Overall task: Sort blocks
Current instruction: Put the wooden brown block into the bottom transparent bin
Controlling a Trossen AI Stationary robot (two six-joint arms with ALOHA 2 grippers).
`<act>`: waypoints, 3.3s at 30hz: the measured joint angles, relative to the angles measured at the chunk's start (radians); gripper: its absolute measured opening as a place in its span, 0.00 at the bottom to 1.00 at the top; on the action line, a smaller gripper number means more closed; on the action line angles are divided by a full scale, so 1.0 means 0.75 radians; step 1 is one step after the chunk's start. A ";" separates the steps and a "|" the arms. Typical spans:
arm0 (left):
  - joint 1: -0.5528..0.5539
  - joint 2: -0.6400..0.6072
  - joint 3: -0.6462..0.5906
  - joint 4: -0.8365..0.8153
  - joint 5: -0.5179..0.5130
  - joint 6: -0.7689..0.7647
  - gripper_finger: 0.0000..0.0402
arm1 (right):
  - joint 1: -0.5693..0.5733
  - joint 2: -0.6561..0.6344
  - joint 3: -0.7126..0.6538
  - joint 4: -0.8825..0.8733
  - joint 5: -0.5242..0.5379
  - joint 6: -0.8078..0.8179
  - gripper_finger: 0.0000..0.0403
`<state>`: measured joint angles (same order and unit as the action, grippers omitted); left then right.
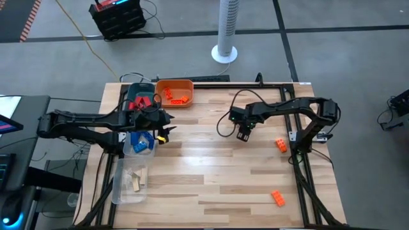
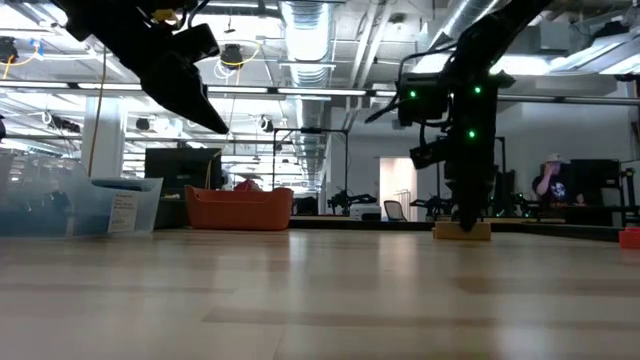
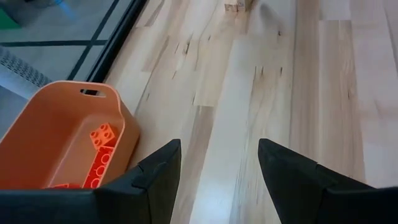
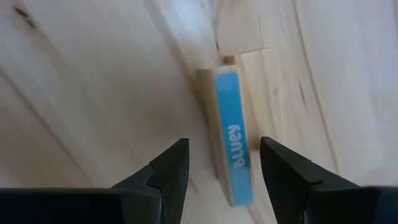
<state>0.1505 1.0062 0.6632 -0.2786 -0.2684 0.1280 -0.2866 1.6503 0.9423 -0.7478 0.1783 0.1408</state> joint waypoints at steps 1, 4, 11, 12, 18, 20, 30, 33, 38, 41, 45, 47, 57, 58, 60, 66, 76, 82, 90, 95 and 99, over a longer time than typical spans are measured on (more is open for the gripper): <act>0.000 0.000 0.000 -0.003 0.000 0.000 0.52 | -0.005 0.000 -0.011 0.013 0.000 -0.002 0.49; 0.000 0.001 0.000 -0.006 0.000 0.002 0.52 | -0.007 -0.003 -0.049 0.063 0.015 -0.017 0.48; 0.000 0.002 0.000 -0.025 -0.001 0.003 0.52 | -0.007 -0.006 -0.076 0.102 0.037 -0.025 0.37; 0.000 0.002 0.000 -0.025 -0.001 0.003 0.52 | -0.008 -0.006 -0.076 0.102 0.039 -0.025 0.34; 0.000 0.002 0.000 -0.035 -0.002 0.004 0.52 | -0.015 -0.005 -0.076 0.113 -0.001 -0.025 0.19; 0.000 0.002 0.000 -0.047 -0.002 0.004 0.52 | -0.005 -0.005 -0.076 0.121 -0.029 -0.010 0.16; 0.000 0.002 0.000 -0.063 0.004 0.009 0.52 | 0.136 -0.027 0.004 0.048 -0.108 0.102 0.14; 0.000 0.012 0.000 -0.056 0.098 0.018 0.52 | 0.189 -0.074 0.078 0.019 -0.106 0.139 0.14; -0.001 0.086 -0.064 0.167 0.260 0.089 0.52 | 0.298 -0.120 0.175 0.073 -0.031 0.165 0.14; -0.001 0.152 -0.147 0.416 0.339 0.145 0.52 | 0.378 -0.125 0.225 0.181 0.017 0.154 0.14; -0.001 0.229 -0.187 0.654 0.357 0.146 0.52 | 0.491 -0.097 0.255 0.337 0.111 0.095 0.14; 0.000 0.269 -0.187 0.723 0.356 0.128 0.52 | 0.542 -0.084 0.278 0.366 0.197 0.084 0.14; -0.006 0.534 -0.123 0.945 0.504 0.095 0.52 | 0.607 0.070 0.441 0.444 0.355 -0.011 0.14; -0.010 0.559 -0.108 0.943 0.503 0.094 0.52 | 0.606 0.094 0.460 0.440 0.355 -0.020 0.14; -0.025 0.604 -0.078 0.937 0.504 0.100 0.52 | 0.600 0.137 0.500 0.428 0.355 -0.044 0.14; -0.067 0.648 -0.031 0.907 0.505 0.119 0.52 | 0.585 0.238 0.612 0.384 0.358 -0.085 0.14; -0.079 0.641 -0.028 0.928 0.492 0.114 0.51 | 0.582 0.297 0.670 0.384 0.358 -0.140 0.14; -0.089 0.641 -0.028 0.993 0.465 0.118 0.32 | 0.582 0.297 0.670 0.389 0.358 -0.144 0.14; -0.089 0.641 -0.028 0.994 0.461 0.098 0.13 | 0.590 0.297 0.670 0.386 0.358 -0.139 0.14; -0.091 0.641 -0.028 0.986 0.472 0.101 0.13 | 0.609 0.295 0.670 0.383 0.358 -0.122 0.20; -0.089 0.641 -0.027 0.942 0.462 0.099 0.13 | 0.618 0.281 0.691 0.286 0.354 -0.074 0.29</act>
<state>0.0837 1.4868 0.6426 0.4281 0.0784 0.2020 0.1767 1.8614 1.4603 -0.5329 0.4441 0.0854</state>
